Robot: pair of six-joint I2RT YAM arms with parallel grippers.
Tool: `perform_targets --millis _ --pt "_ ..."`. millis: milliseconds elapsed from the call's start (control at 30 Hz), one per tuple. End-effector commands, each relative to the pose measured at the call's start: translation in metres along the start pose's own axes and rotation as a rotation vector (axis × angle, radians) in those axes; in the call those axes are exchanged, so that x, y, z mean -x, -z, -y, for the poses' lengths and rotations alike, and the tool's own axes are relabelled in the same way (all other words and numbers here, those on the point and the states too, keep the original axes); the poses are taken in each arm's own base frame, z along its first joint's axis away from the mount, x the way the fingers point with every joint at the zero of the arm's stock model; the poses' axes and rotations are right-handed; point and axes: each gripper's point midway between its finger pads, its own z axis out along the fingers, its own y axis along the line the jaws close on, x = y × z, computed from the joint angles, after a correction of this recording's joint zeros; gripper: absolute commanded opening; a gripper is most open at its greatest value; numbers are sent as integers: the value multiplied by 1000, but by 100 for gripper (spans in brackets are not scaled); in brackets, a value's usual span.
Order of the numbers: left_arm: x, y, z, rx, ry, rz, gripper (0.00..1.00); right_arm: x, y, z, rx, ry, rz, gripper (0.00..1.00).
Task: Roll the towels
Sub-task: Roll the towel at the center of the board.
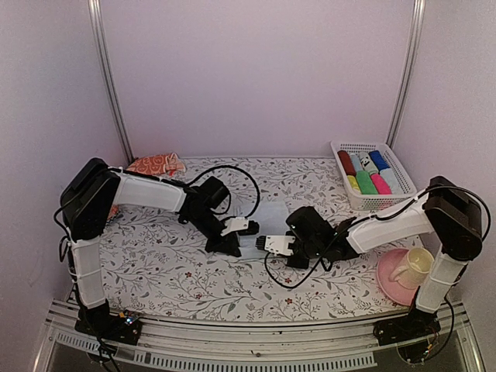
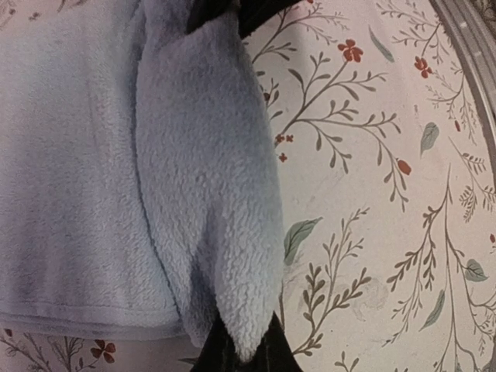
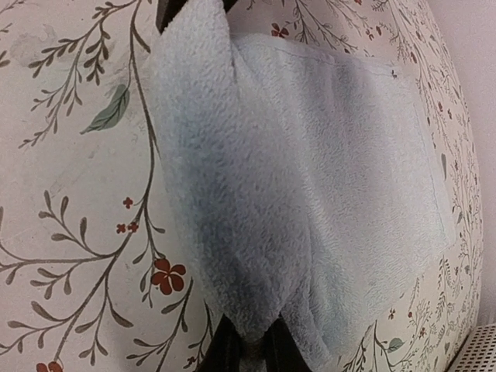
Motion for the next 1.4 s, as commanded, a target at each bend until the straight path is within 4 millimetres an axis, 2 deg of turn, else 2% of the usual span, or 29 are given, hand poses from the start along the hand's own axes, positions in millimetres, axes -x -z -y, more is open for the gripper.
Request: perform_targets --millis 0,133,200,333,433,700,900,1000,1133,1367 --pt "-21 0 7 -30 51 -62 11 -4 -2 -12 85 -52 -45 7" --pt "-18 6 4 7 40 -46 29 0 3 -14 144 -105 -46 5" --pt "-9 19 0 54 19 -22 43 3 6 -16 177 -123 -41 4" --pt "-3 30 -5 115 0 1 60 9 11 -20 261 -162 -33 4" --pt "2 39 -7 170 -27 29 65 15 15 -25 336 -196 -27 4" --pt "4 63 -8 356 -188 96 67 17 17 -26 492 -313 -54 4" --pt "8 72 6 437 -333 141 68 9 15 -19 590 -452 -53 4" --pt "8 68 18 487 -457 139 68 2 13 -26 646 -493 -70 5" --pt "6 58 31 539 -587 122 66 11 11 -21 704 -530 -43 5" --pt "15 50 34 640 -703 124 63 5 -3 -9 738 -591 -81 6"
